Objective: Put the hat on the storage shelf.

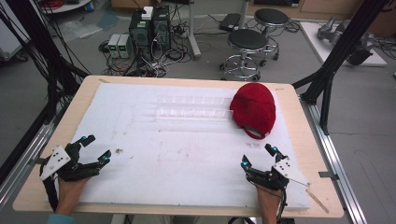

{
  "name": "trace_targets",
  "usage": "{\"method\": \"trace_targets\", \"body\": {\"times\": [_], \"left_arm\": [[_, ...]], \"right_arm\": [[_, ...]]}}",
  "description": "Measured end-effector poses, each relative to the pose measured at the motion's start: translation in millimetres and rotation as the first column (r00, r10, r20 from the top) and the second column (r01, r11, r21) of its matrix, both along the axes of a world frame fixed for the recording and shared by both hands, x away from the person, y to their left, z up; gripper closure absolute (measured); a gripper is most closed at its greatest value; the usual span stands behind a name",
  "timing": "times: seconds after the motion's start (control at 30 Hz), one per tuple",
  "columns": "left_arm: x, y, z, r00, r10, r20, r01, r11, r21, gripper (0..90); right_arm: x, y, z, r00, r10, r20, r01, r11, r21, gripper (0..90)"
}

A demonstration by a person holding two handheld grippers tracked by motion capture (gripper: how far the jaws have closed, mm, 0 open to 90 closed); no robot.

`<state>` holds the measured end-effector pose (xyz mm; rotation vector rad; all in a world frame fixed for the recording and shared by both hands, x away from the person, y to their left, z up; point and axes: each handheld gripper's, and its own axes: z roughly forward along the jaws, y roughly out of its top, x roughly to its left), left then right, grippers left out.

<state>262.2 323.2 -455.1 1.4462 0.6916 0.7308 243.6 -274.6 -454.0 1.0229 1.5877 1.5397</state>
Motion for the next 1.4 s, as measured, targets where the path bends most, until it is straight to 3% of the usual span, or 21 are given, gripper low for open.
{"method": "trace_targets", "body": {"times": [0.43,0.87,1.07,1.23,1.4], "left_arm": [[-0.2,-0.3,0.2,1.0,0.007,-0.002,-0.007,1.0,0.006,14.8],[-0.8,0.4,-0.2,0.9998,0.019,0.003,-0.019,0.9998,-0.009,14.7],[-0.4,0.3,0.0,0.9997,0.025,-0.002,-0.025,0.9997,-0.007,14.8],[-0.4,0.2,0.1,0.9996,0.028,-0.002,-0.028,0.9996,-0.006,14.7],[-0.3,0.2,0.0,0.9995,0.03,-0.004,-0.03,0.9995,-0.008,14.7]], "right_arm": [[-0.2,0.0,-0.1,0.9999,-0.011,0.008,0.011,0.9999,-0.002,4.2],[1.7,2.8,1.4,0.9986,-0.045,-0.025,0.045,0.9989,-0.014,4.2],[5.0,5.8,4.0,0.9976,-0.057,-0.038,0.055,0.9968,-0.058,4.2],[10.8,7.3,20.9,0.9973,-0.07,-0.021,0.069,0.9949,-0.074,4.2],[22.3,7.4,43.7,0.9938,-0.106,-0.033,0.102,0.9899,-0.099,4.2]]}}
